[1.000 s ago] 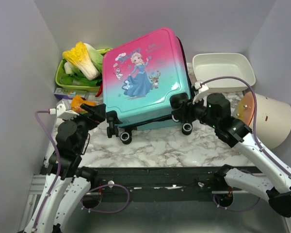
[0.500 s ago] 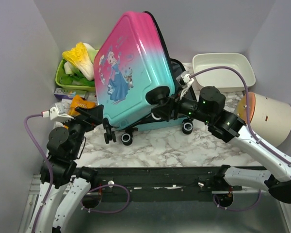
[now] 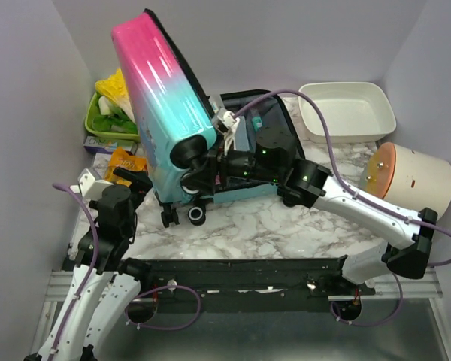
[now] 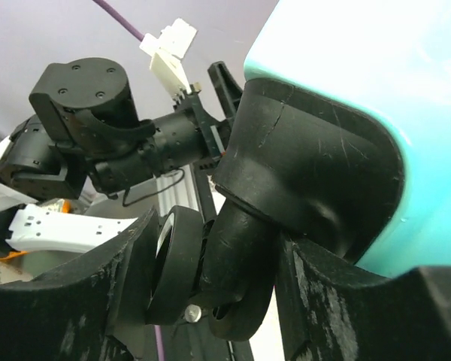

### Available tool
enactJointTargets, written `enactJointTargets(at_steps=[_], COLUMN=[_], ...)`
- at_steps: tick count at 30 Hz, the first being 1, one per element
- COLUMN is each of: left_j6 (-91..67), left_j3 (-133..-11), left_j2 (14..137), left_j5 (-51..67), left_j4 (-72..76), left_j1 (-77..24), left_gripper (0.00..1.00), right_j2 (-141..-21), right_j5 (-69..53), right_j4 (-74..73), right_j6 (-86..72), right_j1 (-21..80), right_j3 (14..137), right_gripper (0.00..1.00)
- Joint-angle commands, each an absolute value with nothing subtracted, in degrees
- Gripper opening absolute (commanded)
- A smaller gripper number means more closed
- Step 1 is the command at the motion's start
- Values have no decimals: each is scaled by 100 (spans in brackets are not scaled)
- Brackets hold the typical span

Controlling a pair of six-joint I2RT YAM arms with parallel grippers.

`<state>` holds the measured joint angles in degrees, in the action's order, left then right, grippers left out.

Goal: Open, take out, and arrange the luggage

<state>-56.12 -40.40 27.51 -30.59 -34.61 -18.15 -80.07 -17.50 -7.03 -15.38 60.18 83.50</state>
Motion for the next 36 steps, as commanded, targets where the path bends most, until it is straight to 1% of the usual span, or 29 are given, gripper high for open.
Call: enactJointTargets(at_steps=[1,2,3,4,5,11,13,14,15,17,18,19,20,21,23,24,26,28,29,30,31,32,33,34,35,36], left_j6=[-5705,-5687,-5660,-5599,-5581,-5424,-5239,-5116,-4993,-4975,-4896,-4904,-4887,-4852,-4852,-4852,-4869,-4878,-4878,-4887,-4895,-4887,-4878,-4861,-4826,-4773], left_j3=[-4341,-4368,-4368,-4333,-4307,-4140,-4114,-4087,-4043,-3973,-3999,-4060,-4078,-4069,-4034,-3999,-3938,-3964,-3973,-3990,-3999,-3990,-3973,-3929,-3911,-3894], left_j2=[2900,2953,3014,3023,3041,3111,3129,3120,3033,2875,2700,2629,2567,2488,2452,2470,2548,2706,2759,2829,2847,2856,2830,2813,2778,2751], left_j5=[-3771,-3736,-3701,-3631,-3604,-3306,-2964,-2692,-2220,-2083,-2222,-2345,-2425,-2495,-2461,-2435,-2382,-2347,-2321,-2294,-2277,-2198,-2180,-2145,-2145,-2145], left_j4=[-3814,-3832,-3806,-3753,-3709,-3200,-2954,-2831,-2569,-2479,-2592,-2715,-2803,-2873,-2892,-2822,-2769,-2751,-2751,-2725,-2699,-2672,-2594,-2558,-2523,-2488], left_j1=[-1828,-1828,-1828,-1828,-1828,-1828,-1828,-1828,-1828,-1828,-1828,-1828,-1828,-1828,-1828,-1828,-1828,-1828,-1828,-1828,-1828,-1828,-1828,-1828,-1828,-1828], left_gripper=[99,99,99,99,99,99,99,99,99,99,99,99,99,99,99,99,99,99,99,99,99,99,99,99,99,99], right_j2=[-8332,-8289,-8201,-8009,-7859,-6674,-6417,-6407,-6486,-6644,-6566,-6400,-6207,-5727,-5258,-4969,-4309,-4271,-4411,-4630,-4971,-5610,-6016,-6342,-6920,-7100], right_j5=[-3138,-3094,-2972,-2910,-2840,-2304,-1725,-1436,-902,65,1497,2234,2894,3536,3350,3331,3900,4662,4606,4223,3366,2896,2309,1224,647,41], right_j4=[-387,-369,-378,-395,-456,-492,-274,-55,-96,-655,-720,-677,-294,-133,-175,-202,-255,-281,-499,-823,-1174,-1421,-1163,-925,-705,-625], right_j6=[-53,104,158,210,263,694,939,984,1063,915,636,589,545,423,264,-232,-710,-669,-590,-676,-999,-1263,-970,-845,-722,-503], right_j1=[6354,6346,6346,6354,6346,6354,6346,6354,6354,6346,6337,6337,6311,6258,6091,6082,6073,5864,5645,5303,4404,3994,3660,3360,3331,3331], right_j3=[8885,8894,8868,8833,8790,8122,7702,7682,7769,8119,8043,7877,7570,6941,6322,5806,5433,5283,5343,5448,5702,5721,5687,5678,5852,5993], right_gripper=[62,77,84,89,100,100,100,100,100,100,100,100,100,100,100,100,100,100,100,100,100,100,100,100,98,96])
